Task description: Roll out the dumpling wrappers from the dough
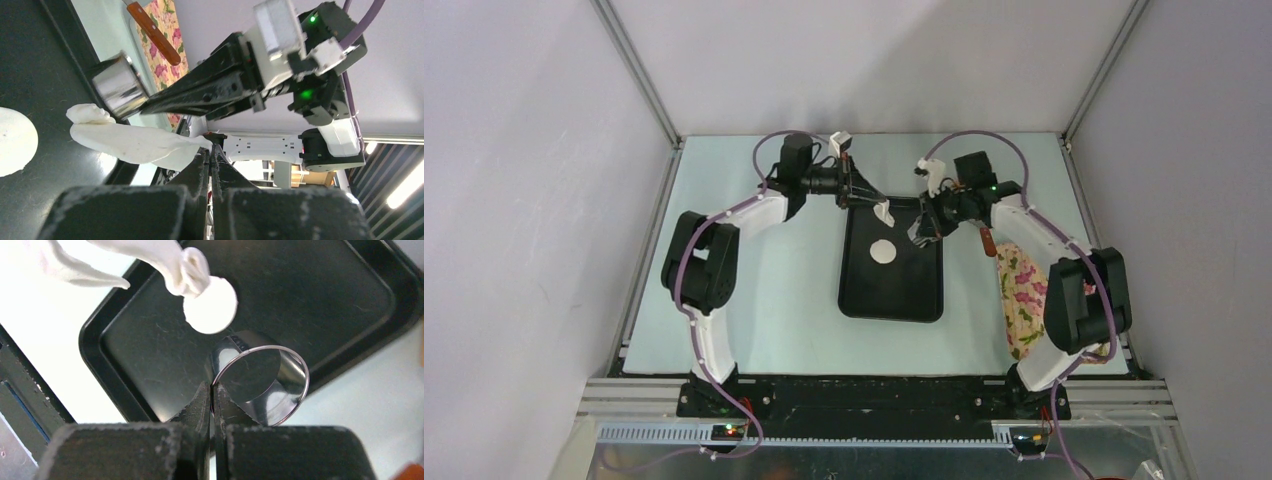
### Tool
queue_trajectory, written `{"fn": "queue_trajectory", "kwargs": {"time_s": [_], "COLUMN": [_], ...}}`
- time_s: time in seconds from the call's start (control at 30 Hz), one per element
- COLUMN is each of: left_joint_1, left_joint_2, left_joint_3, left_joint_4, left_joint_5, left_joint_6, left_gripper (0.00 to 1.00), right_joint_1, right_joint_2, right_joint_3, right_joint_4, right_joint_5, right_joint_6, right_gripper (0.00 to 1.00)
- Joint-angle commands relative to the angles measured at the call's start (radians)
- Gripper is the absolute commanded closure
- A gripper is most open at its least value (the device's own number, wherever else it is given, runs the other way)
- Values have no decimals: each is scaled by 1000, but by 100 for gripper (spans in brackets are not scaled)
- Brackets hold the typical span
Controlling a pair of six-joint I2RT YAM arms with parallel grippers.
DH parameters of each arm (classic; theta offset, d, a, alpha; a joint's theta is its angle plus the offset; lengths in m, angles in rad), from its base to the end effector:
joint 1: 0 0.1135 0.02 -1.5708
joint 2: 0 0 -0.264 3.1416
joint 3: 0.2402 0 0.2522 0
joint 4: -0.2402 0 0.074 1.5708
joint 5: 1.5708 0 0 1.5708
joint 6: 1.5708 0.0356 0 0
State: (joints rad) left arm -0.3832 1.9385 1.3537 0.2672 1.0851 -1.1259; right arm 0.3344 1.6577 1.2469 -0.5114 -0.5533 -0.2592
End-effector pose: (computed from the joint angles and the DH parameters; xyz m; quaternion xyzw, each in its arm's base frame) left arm 0.3948 -0.1931 0.2464 0.0304 0.7563 -0.6487 0.0794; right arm 0.3287 0.1340 0.2506 -0.3499 0.8465 0.2702 0.2966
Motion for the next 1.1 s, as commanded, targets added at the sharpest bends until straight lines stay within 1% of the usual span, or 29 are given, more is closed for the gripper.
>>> {"fn": "queue_trajectory", "kwargs": {"time_s": [0.0, 0.17, 0.23, 0.27, 0.3, 0.33, 0.37, 0.4, 0.43, 0.47, 0.5, 0.6, 0.73, 0.83, 0.87, 0.9, 0.97, 1.0, 1.07], "left_joint_1": [-19, -33, -38, -43, -49, -51, -57, -61, -66, -69, -73, -79, -80, -81, -83, -83, -84, -83, -85], "left_joint_2": [62, 185, 235, 264, 292, 306, 332, 344, 362, 369, 386, 399, 384, 378, 381, 384, 392, 396, 390], "left_joint_3": [53, 185, 241, 260, 305, 327, 370, 392, 432, 473, 493, 578, 623, 619, 618, 618, 619, 617, 615], "left_joint_4": [28, 13, -2, -11, -47, -64, -91, -104, -148, -176, -231, -401, -534, -554, -554, -553, -553, -553, -551], "left_joint_5": [25, 0, -25, -42, -51, -66, -73, -86, -94, -113, -130, -175, -274, -310, -307, -303, -287, -271, -253], "left_joint_6": [36, 43, 51, 66, 76, 89, 93, 106, 117, 142, 155, 247, 339, 338, 333, 319, 286, 274, 244], "left_gripper": [99, 97, 89, 83, 80, 70, 62, 45, 38, 27, 21, 16, 12, 11, 10, 10, 10, 10, 8], "right_joint_1": [-55, -79, -84, -86, -88, -89, -91, -91, -91, -91, -91, -91, -92, -90, -89, -81, -64, -57, -40], "right_joint_2": [-109, -165, -172, -172, -172, -171, -171, -171, -170, -168, -164, -153, -132, -117, -110, -106, -90, -77, -50], "right_joint_3": [24, -32, -43, -45, -45, -44, -44, -45, -46, -45, -45, -42, -29, -29, -29, -29, -25, -21, -16], "right_joint_4": [-104, -97, -92, -91, -88, -86, -82, -80, -74, -64, -60, -35, -13, 44, 94, 120, 230, 253, 316], "right_joint_5": [-6, 4, 4, 5, 6, 8, 9, 10, 13, 16, 23, 39, 45, 2, 9, 22, 77, 114, 137], "right_joint_6": [-65, -65, -60, -59, -57, -55, -53, -51, -46, -45, -42, -37, -16, 15, 33, 39, 46, 46, 47], "right_gripper": [100, 100, 100, 100, 100, 100, 100, 100, 100, 100, 100, 100, 100, 100, 100, 100, 100, 100, 100]}}
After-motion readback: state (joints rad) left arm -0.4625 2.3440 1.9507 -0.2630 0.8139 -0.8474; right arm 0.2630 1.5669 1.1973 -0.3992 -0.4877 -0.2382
